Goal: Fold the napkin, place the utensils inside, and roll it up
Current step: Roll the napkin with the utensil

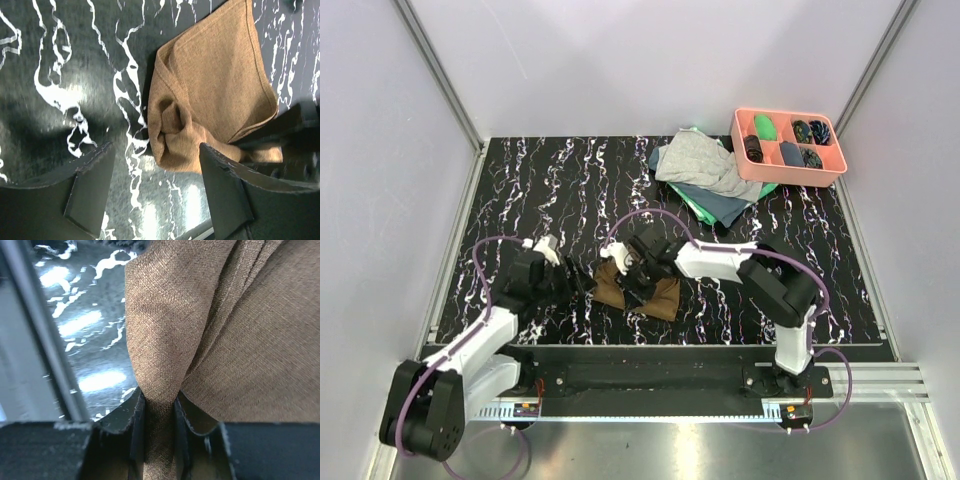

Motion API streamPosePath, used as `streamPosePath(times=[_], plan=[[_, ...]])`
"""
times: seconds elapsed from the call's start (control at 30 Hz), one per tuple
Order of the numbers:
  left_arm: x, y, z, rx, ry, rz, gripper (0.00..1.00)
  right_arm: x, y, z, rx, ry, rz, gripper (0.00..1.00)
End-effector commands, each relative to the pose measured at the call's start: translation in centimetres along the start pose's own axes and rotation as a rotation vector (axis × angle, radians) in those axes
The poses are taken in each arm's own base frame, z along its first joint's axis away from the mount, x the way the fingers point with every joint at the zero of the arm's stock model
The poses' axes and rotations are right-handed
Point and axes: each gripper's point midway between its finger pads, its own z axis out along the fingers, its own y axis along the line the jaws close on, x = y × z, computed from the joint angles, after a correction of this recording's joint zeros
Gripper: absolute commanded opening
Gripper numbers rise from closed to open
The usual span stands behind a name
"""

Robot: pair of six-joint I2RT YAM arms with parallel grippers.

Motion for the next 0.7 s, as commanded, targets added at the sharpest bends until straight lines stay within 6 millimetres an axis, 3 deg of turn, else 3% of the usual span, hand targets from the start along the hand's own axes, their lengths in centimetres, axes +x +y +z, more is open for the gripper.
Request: streamPosePath(times=[0.0, 0.3, 0.5, 0.6, 0.67], plan=[[-0.3, -0.6, -0.1, 0.062, -0.050, 0.032, 0.70, 0.1, 3.1, -0.5, -0.287, 0.032, 0.145, 0.20], [0.7, -1.1, 0.9, 0.123, -0.009, 0.008, 0.68, 0.3, 3.1, -0.2, -0.531, 0.049, 0.306, 0.19], [1.5, -1.5, 1.9, 0.174, 0.027, -0.019, 0.64, 0.7, 2.6, 0.4, -0.588, 0.066, 0.354, 0.18], [1.6, -1.8, 2.3, 0.188, 0.035, -0.026, 0.59, 0.9, 2.4, 0.6, -0.592, 0.079, 0.361, 0.18], [1.6, -1.9, 2.5, 0.195, 0.037, -0.028, 0.50, 1.1, 2.3, 0.7, -0.587, 0.086, 0.368, 0.18]])
